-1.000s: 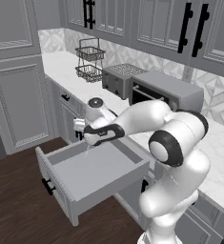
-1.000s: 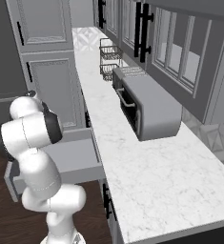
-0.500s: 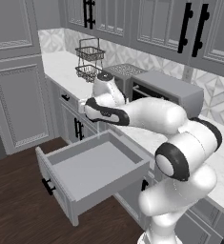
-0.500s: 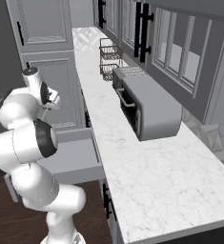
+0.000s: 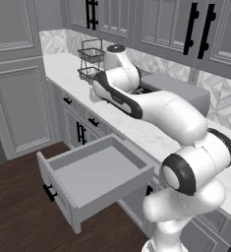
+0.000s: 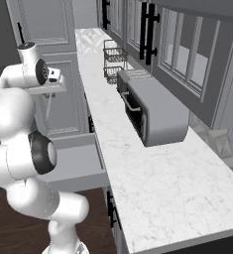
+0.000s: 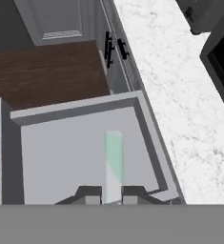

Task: Take a straw from the drawer in front and place it inside the glass cup on the dining counter.

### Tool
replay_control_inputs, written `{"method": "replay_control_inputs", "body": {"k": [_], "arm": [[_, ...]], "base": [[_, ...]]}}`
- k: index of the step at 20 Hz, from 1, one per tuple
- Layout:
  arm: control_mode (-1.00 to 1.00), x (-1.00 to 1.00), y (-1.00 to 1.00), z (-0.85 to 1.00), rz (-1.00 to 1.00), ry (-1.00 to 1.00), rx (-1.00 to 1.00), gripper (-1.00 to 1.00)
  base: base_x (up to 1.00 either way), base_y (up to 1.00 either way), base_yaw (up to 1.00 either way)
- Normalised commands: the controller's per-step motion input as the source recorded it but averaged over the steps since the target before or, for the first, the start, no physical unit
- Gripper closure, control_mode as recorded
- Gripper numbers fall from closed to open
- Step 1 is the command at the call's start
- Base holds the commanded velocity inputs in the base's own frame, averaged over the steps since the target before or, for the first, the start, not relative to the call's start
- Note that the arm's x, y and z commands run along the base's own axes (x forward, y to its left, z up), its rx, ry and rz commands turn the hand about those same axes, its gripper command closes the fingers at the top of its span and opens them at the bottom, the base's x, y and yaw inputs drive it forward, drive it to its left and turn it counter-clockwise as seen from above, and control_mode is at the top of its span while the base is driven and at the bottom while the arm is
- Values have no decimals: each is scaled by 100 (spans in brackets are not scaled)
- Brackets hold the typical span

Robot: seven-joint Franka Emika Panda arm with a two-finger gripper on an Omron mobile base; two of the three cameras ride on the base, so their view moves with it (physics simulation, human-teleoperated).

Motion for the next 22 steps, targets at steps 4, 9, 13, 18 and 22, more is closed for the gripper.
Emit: {"method": "replay_control_inputs", "body": {"k": [4, 9, 13, 18, 22], "arm": [[-100, -52, -18, 40, 11, 1, -3, 100], [-100, -57, -15, 8, 0, -6, 1, 100], [100, -46, -13, 0, 0, -10, 3, 100], [100, 0, 0, 0, 0, 0, 0, 100], [100, 0, 0, 0, 0, 0, 0, 100]], "base": [[0, 0, 0], [0, 0, 0], [-19, -1, 0], [-98, 2, 1], [-100, 54, 33]]}}
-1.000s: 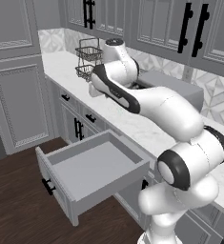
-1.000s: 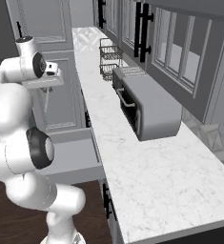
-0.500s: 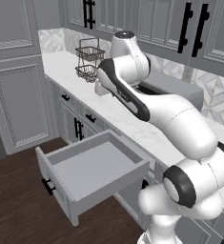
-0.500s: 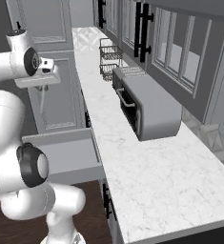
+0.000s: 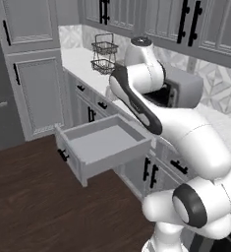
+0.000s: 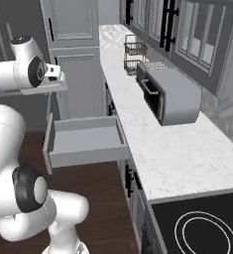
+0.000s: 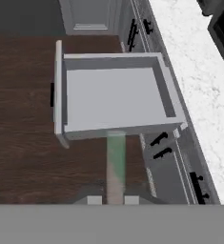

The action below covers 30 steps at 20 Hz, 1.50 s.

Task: Take a straw from the drawer in front and place it inside the glass cup on the dining counter.

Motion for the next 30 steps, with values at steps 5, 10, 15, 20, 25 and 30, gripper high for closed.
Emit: {"method": "replay_control_inputs", "body": {"k": [5, 10, 15, 20, 25, 30], "arm": [[100, 0, 0, 0, 0, 0, 0, 100], [100, 0, 0, 0, 0, 0, 0, 100], [100, 0, 0, 0, 0, 0, 0, 100], [100, 0, 0, 0, 0, 0, 0, 100], [100, 0, 0, 0, 0, 0, 0, 100], [100, 0, 0, 0, 0, 0, 0, 100]], "base": [[-47, 92, 72], [-4, 100, 71], [0, 100, 61], [-5, 100, 59], [2, 81, 75], [62, 33, 76]]}}
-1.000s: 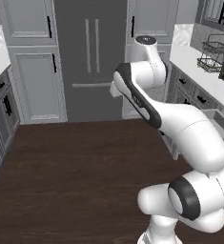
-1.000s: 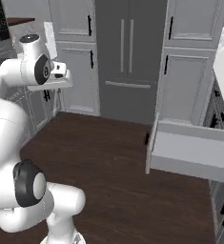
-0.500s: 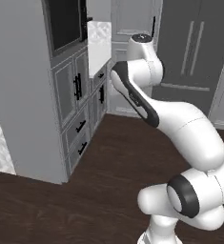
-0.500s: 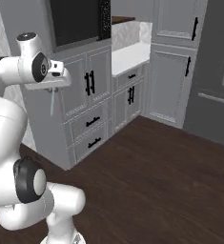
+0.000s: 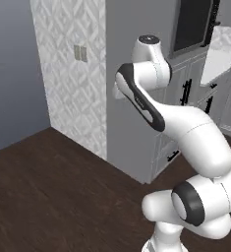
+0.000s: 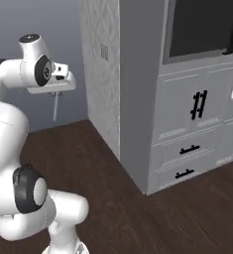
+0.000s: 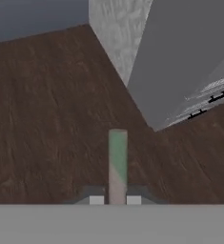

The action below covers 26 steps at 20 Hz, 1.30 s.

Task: Take a straw from the drawer in front and place it inside the glass cup on the dining counter.

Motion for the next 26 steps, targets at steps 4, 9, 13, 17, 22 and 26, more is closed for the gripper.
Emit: {"method": "replay_control_inputs", "body": {"k": [4, 9, 13, 17, 22, 26], "arm": [[100, 0, 0, 0, 0, 0, 0, 100], [100, 0, 0, 0, 0, 0, 0, 100], [100, 0, 0, 0, 0, 0, 0, 100], [100, 0, 0, 0, 0, 0, 0, 100], [100, 0, 0, 0, 0, 0, 0, 100], [100, 0, 0, 0, 0, 0, 0, 100]], "base": [[100, 0, 73], [100, 0, 58], [100, 0, 41], [100, 0, 38], [100, 0, 38], [100, -3, 42]]}}
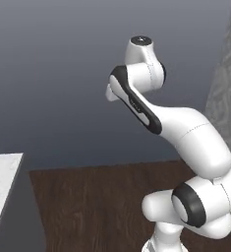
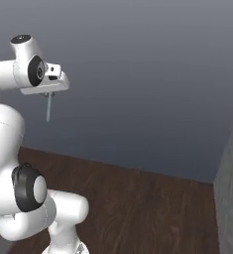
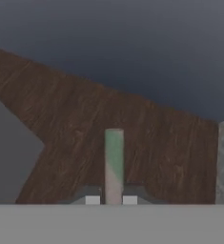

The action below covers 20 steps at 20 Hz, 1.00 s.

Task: Take a straw from the drawer in front and place it inside the glass cup on the dining counter.

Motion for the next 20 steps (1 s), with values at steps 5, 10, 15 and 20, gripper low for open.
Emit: {"method": "replay_control_inputs", "body": {"k": [5, 10, 15, 20], "arm": [[100, 0, 0, 0, 0, 0, 0, 100], [100, 0, 0, 0, 0, 0, 0, 100], [100, 0, 0, 0, 0, 0, 0, 100], [100, 0, 0, 0, 0, 0, 0, 100]], "base": [[100, -3, 50], [100, -2, 54], [100, -12, 53], [100, -29, 55]]}}
